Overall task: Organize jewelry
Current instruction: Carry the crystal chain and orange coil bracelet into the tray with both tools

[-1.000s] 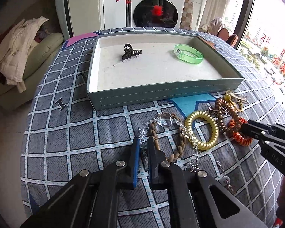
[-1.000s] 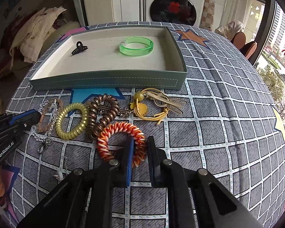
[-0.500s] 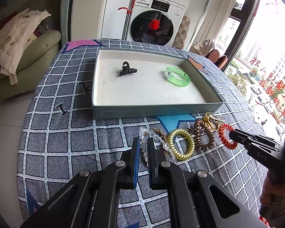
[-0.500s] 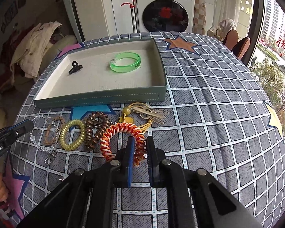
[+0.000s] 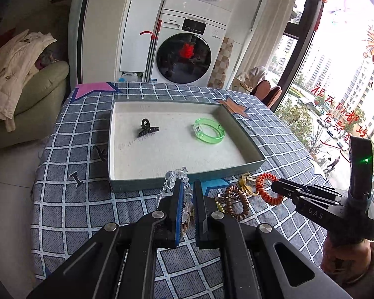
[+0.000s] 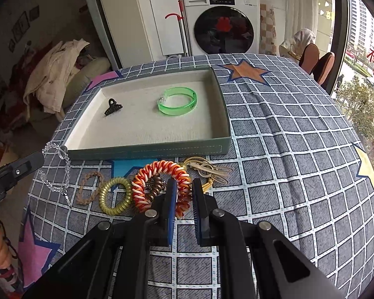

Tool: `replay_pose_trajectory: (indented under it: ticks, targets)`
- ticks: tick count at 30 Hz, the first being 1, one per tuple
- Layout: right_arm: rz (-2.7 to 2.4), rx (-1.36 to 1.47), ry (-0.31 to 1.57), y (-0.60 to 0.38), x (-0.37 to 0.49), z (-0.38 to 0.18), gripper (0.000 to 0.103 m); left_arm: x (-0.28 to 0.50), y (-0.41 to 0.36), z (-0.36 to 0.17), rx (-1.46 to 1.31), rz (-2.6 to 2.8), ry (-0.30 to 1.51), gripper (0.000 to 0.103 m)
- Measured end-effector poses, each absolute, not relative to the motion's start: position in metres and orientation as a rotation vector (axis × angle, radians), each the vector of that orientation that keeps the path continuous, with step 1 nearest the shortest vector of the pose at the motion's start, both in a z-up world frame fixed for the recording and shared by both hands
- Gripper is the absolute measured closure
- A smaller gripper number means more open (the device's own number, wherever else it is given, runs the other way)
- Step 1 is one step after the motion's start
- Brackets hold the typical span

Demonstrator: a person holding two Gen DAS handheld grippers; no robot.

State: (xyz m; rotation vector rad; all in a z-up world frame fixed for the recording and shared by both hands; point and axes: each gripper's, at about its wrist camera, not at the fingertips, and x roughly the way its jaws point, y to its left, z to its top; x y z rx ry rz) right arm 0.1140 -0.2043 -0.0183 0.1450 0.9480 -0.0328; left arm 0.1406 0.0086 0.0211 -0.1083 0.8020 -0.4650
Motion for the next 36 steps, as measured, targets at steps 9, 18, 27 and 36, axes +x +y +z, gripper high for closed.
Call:
replay_pose_trajectory:
  ticks: [9,18,27,36]
  targets:
    - [0.006,0.124,0.907,-0.204,0.153,0.004,0.089,0.180,0.008,0.059,-0.154,-0.475,0.708,0.076]
    - [0.016,0.142,0.927,-0.203,0.204,-0.002,0.089,0.244,-0.006,0.058,-0.255,-0.517,0.727,0.076]
    - [0.029,0.160,1.034,-0.196,0.237,-0.043,0.089,0.280,-0.013,-0.002,-0.234,-0.477,0.851,0.076]
    - [0.002,0.128,1.092,-0.195,0.260,-0.071,0.089,0.295,-0.010,-0.042,-0.122,-0.360,0.947,0.076]
